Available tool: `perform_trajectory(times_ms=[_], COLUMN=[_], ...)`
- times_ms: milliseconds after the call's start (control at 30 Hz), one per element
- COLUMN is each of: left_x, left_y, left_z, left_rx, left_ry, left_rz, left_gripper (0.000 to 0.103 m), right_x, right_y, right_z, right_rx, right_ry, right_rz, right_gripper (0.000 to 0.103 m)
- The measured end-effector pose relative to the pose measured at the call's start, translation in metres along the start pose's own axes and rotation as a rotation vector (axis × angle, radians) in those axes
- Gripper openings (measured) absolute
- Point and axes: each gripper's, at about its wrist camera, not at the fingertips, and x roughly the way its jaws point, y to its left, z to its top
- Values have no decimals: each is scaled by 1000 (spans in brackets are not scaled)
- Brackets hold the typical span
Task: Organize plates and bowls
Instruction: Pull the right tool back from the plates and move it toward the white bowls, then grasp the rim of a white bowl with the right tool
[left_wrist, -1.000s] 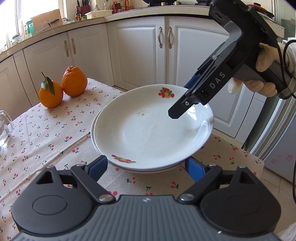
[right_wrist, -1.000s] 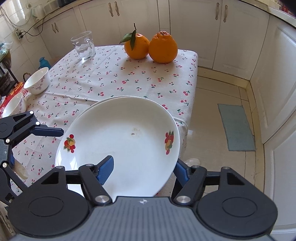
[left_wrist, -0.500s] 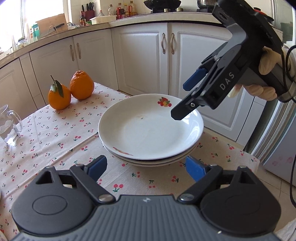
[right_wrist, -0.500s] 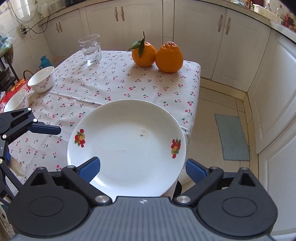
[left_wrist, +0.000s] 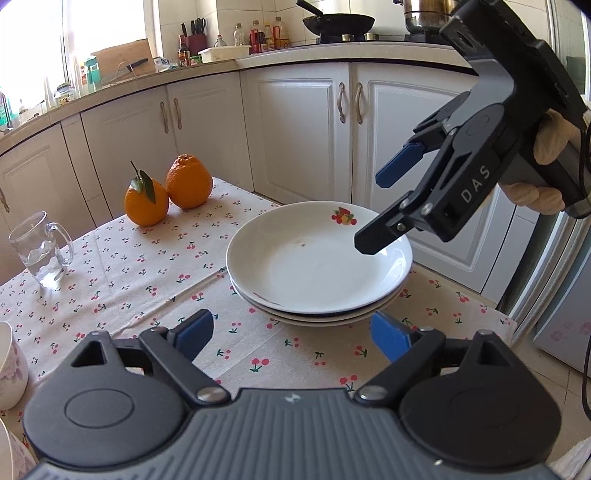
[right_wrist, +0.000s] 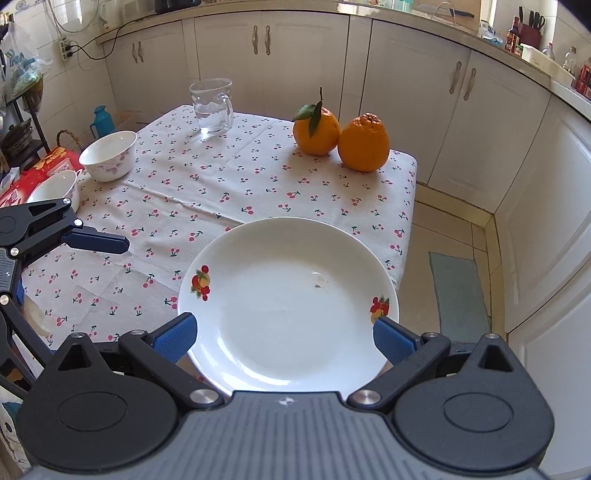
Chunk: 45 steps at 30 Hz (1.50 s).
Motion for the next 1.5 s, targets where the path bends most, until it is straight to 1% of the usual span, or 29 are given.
perform_trajectory(times_ms=[333,567,667,800,1000,1067,1133,1333,1500], left_x=[-29,-51,-63,-79,-108,-116,-123,-149,-172], left_y=[1,7,11,15,25,28,32,43,58], left_z=[-4,-16,-23,-33,-54,-62,-70,-97,-125], left_rx=[3,-7,-17,-27,-74,-90,-102,-123,-140], left_ry=[-41,-57,-63,-74,-95,-100,-101,-90,-54], left_rz=[34,65,80,118,164,181,202,262,315], left_gripper=[93,93,93,94,94,97,97,97,97], right_x=[-16,-27,-30,-35,-41,-40,-40,-31,-13], right_y=[25,54,67,90,126,136,148,184,223], right_z=[2,0,-1,-3,-7,-7,-8,-8,2], right_rx=[-21,-36,-38,-50,-64,-66,-75,-89,-152], right_ry=[-53,-95,-106,-131,-170,-175,-179,-179,-170], right_rz=[-39,-59,-66,-81,-85,-88,-92,-48,40], right_gripper=[103,103,103,103,103,103,103,103,103])
